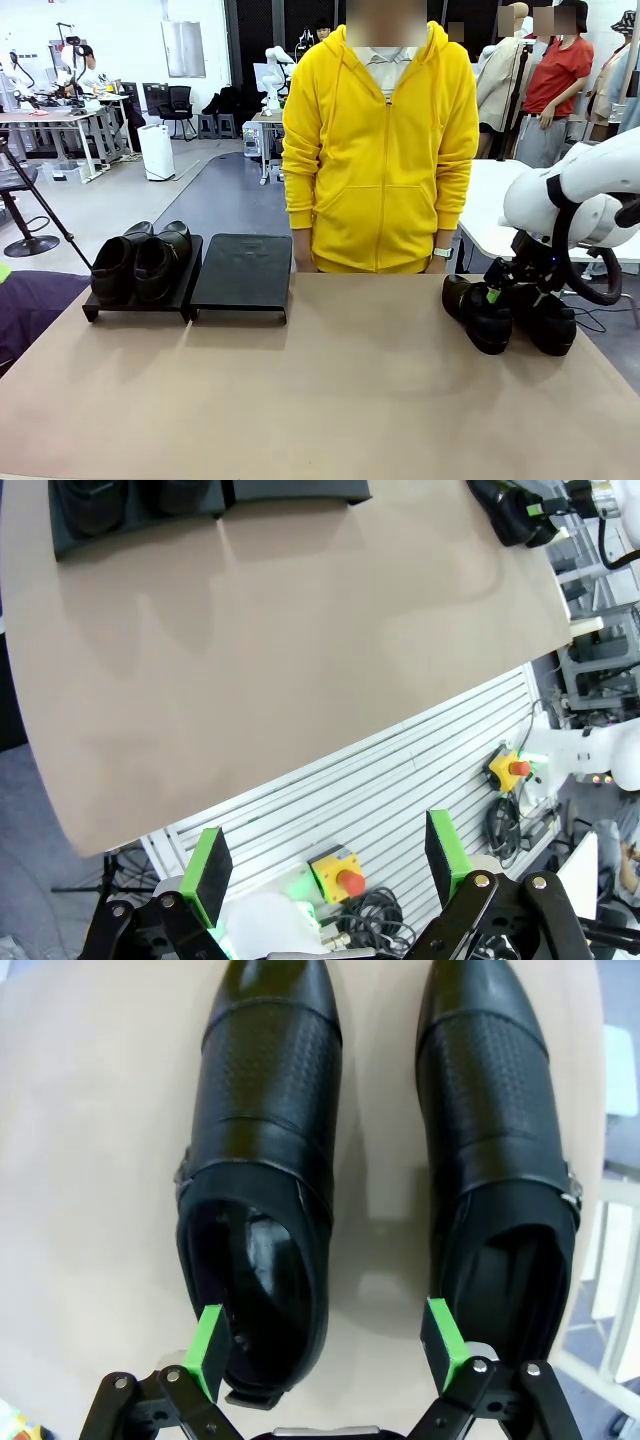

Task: Organize the shoes by placing them on the stand.
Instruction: Pick up one Shoe and place it in the middle of the table.

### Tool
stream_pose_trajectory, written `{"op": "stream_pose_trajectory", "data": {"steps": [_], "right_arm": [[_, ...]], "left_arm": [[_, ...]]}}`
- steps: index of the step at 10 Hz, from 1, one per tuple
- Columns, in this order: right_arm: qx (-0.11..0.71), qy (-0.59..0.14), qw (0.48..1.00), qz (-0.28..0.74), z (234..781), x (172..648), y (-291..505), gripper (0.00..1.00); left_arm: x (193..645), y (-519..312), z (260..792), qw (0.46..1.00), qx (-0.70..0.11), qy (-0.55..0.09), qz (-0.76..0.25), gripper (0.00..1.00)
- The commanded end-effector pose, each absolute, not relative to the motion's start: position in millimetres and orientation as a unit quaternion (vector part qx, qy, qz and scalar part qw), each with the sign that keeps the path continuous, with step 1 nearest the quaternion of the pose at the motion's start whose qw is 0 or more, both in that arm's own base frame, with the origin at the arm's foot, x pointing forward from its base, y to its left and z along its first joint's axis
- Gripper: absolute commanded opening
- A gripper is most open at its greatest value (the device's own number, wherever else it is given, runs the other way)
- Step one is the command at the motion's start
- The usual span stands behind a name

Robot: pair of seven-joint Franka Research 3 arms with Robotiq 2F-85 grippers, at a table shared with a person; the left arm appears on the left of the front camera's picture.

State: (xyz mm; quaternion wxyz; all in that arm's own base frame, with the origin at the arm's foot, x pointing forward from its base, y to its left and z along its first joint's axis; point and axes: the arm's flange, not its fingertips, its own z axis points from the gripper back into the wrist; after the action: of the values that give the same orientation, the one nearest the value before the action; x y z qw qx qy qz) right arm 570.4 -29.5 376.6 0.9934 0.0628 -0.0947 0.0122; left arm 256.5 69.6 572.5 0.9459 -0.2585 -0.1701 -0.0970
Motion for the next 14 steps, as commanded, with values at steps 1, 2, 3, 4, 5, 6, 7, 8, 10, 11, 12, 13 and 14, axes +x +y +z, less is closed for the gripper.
{"op": "stream_pose_trajectory", "data": {"steps": [1,2,3,4,5,6,7,8,10,11,12,13,14], "right_arm": [[0.083,-0.113,0.99,0.031,383.3,571.5,-30.0,1.0],[0.091,-0.114,0.989,0.029,379.6,576.7,-29.0,1.0],[0.089,-0.12,0.988,0.028,374.2,580.5,-28.8,1.0],[0.087,-0.129,0.988,0.026,370.3,582.3,-28.5,1.0],[0.08,-0.147,0.985,0.03,365.0,583.7,-29.1,1.0],[0.076,-0.155,0.985,0.032,357.3,585.4,-30.0,1.0],[0.073,-0.163,0.983,0.03,350.7,586.5,-30.1,1.0],[0.071,-0.166,0.983,0.032,346.8,586.3,-31.2,1.0],[0.071,-0.164,0.983,0.031,346.7,584.4,-28.5,1.0],[0.076,-0.156,0.984,0.03,343.4,584.9,-29.8,1.0],[0.076,-0.154,0.985,0.032,341.2,584.4,-27.9,0.45],[0.079,-0.152,0.985,0.032,340.9,584.9,-28.4,0.0],[0.074,-0.152,0.985,0.033,340.7,584.2,-28.5,0.0]], "left_arm": [[256.4,71.1,574.3,0.948,-0.255,-0.164,-0.091,1.0],[256.4,71.1,574.3,0.948,-0.255,-0.164,-0.091,1.0],[256.4,71.1,574.3,0.948,-0.255,-0.164,-0.091,1.0],[256.4,71.1,574.3,0.948,-0.255,-0.164,-0.091,1.0],[256.4,71.1,574.3,0.948,-0.255,-0.164,-0.091,1.0],[256.4,71.1,574.3,0.948,-0.255,-0.164,-0.091,1.0],[256.4,71.1,574.3,0.948,-0.255,-0.164,-0.091,1.0],[256.4,71.1,574.3,0.948,-0.255,-0.164,-0.091,1.0],[256.4,71.1,574.3,0.948,-0.255,-0.164,-0.091,1.0],[256.4,71.1,574.3,0.948,-0.255,-0.164,-0.091,1.0],[256.4,71.1,574.3,0.948,-0.255,-0.164,-0.091,1.0],[256.4,71.1,574.3,0.948,-0.255,-0.164,-0.091,1.0],[256.4,71.1,574.3,0.948,-0.255,-0.164,-0.091,1.0]]}}
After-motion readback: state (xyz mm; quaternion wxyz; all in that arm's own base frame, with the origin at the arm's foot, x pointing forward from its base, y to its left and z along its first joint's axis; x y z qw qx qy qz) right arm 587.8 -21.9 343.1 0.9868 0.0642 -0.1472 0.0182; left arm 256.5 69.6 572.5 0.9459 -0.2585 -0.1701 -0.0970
